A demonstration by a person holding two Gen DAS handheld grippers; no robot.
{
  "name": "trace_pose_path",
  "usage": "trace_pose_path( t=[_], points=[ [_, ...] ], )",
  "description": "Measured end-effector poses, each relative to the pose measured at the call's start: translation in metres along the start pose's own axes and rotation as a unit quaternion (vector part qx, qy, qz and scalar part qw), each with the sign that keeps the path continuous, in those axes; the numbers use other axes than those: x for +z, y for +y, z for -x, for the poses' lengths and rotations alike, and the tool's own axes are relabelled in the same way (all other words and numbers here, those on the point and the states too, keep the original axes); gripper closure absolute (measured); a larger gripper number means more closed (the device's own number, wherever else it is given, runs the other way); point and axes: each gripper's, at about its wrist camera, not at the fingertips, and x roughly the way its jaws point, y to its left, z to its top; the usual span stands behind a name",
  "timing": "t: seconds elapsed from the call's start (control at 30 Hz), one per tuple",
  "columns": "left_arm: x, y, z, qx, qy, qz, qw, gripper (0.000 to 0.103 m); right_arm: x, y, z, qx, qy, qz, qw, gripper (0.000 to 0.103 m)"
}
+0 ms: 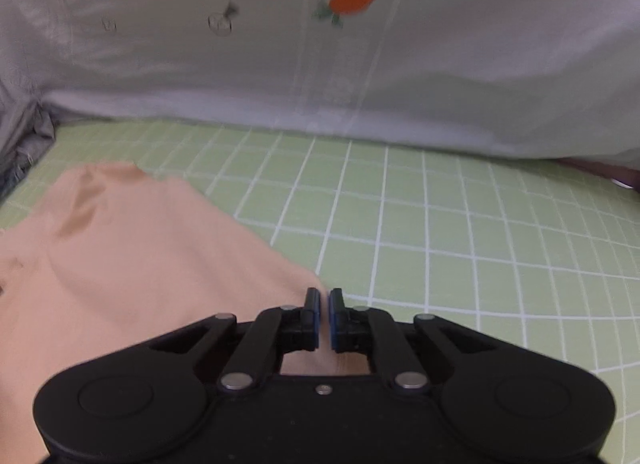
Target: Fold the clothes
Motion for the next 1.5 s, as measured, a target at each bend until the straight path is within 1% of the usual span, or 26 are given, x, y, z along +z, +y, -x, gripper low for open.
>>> trace_pose_path(
  t=[0.07,0.2,0.27,0.4,0.53,0.57,0.6,0.63,0.67,0.7,0.73,0.77,0.8,0.83,0.87,0.93,1.0,1.03,1.1,1.17,1.23,1.3,1.37,1.43,1.47,1.5],
  points=[
    [-0.003,0.001,0.006,-0.003,-0.007,-0.001,1.0,0.0,-0.002,0.018,0.02,-0.009,-0.023,0.024,0.999,0.099],
    [-0.011,0.005,0.015,-0.005,-0.014,-0.001,0.9999,0.0,-0.024,0.051,0.058,-0.002,-0.046,0.077,0.996,0.099],
    [-0.014,0.007,0.016,-0.006,-0.012,-0.001,0.9999,0.0,-0.044,0.063,0.061,0.015,-0.027,0.075,0.997,0.099],
    [-0.019,0.006,0.018,-0.013,-0.007,-0.003,0.9999,0.0,-0.079,0.072,0.052,0.044,0.03,0.037,0.998,0.1],
    [-0.021,0.002,0.019,-0.015,-0.009,-0.012,0.9998,0.0,-0.081,0.071,0.06,0.061,0.039,0.012,0.997,0.099],
    [-0.021,0.002,0.019,-0.015,-0.009,-0.014,0.9998,0.0,-0.076,0.067,0.064,0.066,0.03,0.002,0.997,0.097],
    [-0.022,0.001,0.018,-0.016,-0.008,-0.015,0.9997,0.0,-0.071,0.064,0.069,0.07,0.021,-0.008,0.997,0.094],
    [-0.022,0.0,0.018,-0.016,-0.008,-0.016,0.9997,0.0,-0.066,0.061,0.073,0.075,0.012,-0.019,0.997,0.085],
    [-0.021,-0.001,0.017,-0.016,-0.007,-0.018,0.9997,0.0,-0.058,0.057,0.078,0.079,-0.001,-0.035,0.996,0.071],
    [-0.02,-0.001,0.015,-0.015,-0.006,-0.018,0.9997,0.0,-0.051,0.052,0.082,0.079,-0.015,-0.05,0.995,0.065],
    [-0.02,-0.002,0.013,-0.015,-0.004,-0.019,0.9997,0.0,-0.043,0.048,0.083,0.075,-0.025,-0.057,0.995,0.055],
    [-0.02,-0.002,0.012,-0.015,-0.002,-0.018,0.9997,0.0,-0.036,0.045,0.08,0.069,-0.028,-0.054,0.996,0.046],
    [-0.019,-0.003,0.012,-0.016,-0.001,-0.018,0.9997,0.0,-0.03,0.043,0.076,0.062,-0.03,-0.049,0.996,0.04],
    [-0.019,-0.003,0.011,-0.016,0.001,-0.018,0.9997,0.0,-0.025,0.043,0.068,0.053,-0.025,-0.039,0.998,0.03],
    [-0.019,-0.003,0.01,-0.017,0.003,-0.018,0.9997,0.0,-0.022,0.042,0.057,0.046,-0.018,-0.03,0.998,0.028],
    [-0.019,-0.004,0.008,-0.017,0.005,-0.018,0.9997,0.0,-0.022,0.037,0.034,0.042,0.008,-0.032,0.999,0.029],
    [-0.019,-0.005,0.007,-0.016,0.006,-0.018,0.9997,0.0,-0.023,0.031,0.017,0.055,0.027,-0.049,0.997,0.033],
    [-0.019,-0.006,0.006,-0.016,0.008,-0.019,0.9997,0.0,-0.024,0.029,0.012,0.064,0.031,-0.056,0.996,0.038],
    [-0.018,-0.006,0.003,-0.013,0.011,-0.02,0.9997,0.0,-0.023,0.029,0.005,0.08,0.038,-0.058,0.994,0.051],
    [-0.017,-0.008,0.0,-0.01,0.016,-0.02,0.9996,0.0,-0.023,0.032,0.002,0.087,0.04,-0.041,0.995,0.096],
    [-0.015,-0.009,-0.003,-0.006,0.02,-0.021,0.9996,0.0,-0.019,0.033,0.002,0.09,0.031,-0.017,0.995,0.098],
    [-0.014,-0.01,-0.006,-0.002,0.023,-0.023,0.9995,0.0,-0.009,0.029,0.007,0.081,-0.005,0.001,0.997,0.099],
    [-0.013,-0.01,-0.008,0.002,0.025,-0.023,0.9994,0.0,0.004,0.017,0.014,0.041,-0.052,-0.012,0.998,0.099],
    [-0.013,-0.009,-0.01,0.005,0.026,-0.02,0.9994,0.0,0.014,-0.001,0.02,-0.027,-0.115,-0.063,0.991,0.098],
    [-0.013,-0.009,-0.01,0.006,0.027,-0.018,0.9995,0.0,0.018,-0.008,0.02,-0.064,-0.132,-0.083,0.986,0.086],
    [-0.012,-0.009,-0.011,0.008,0.027,-0.018,0.9994,0.0,0.021,-0.013,0.017,-0.089,-0.129,-0.091,0.983,0.071]
  ],
)
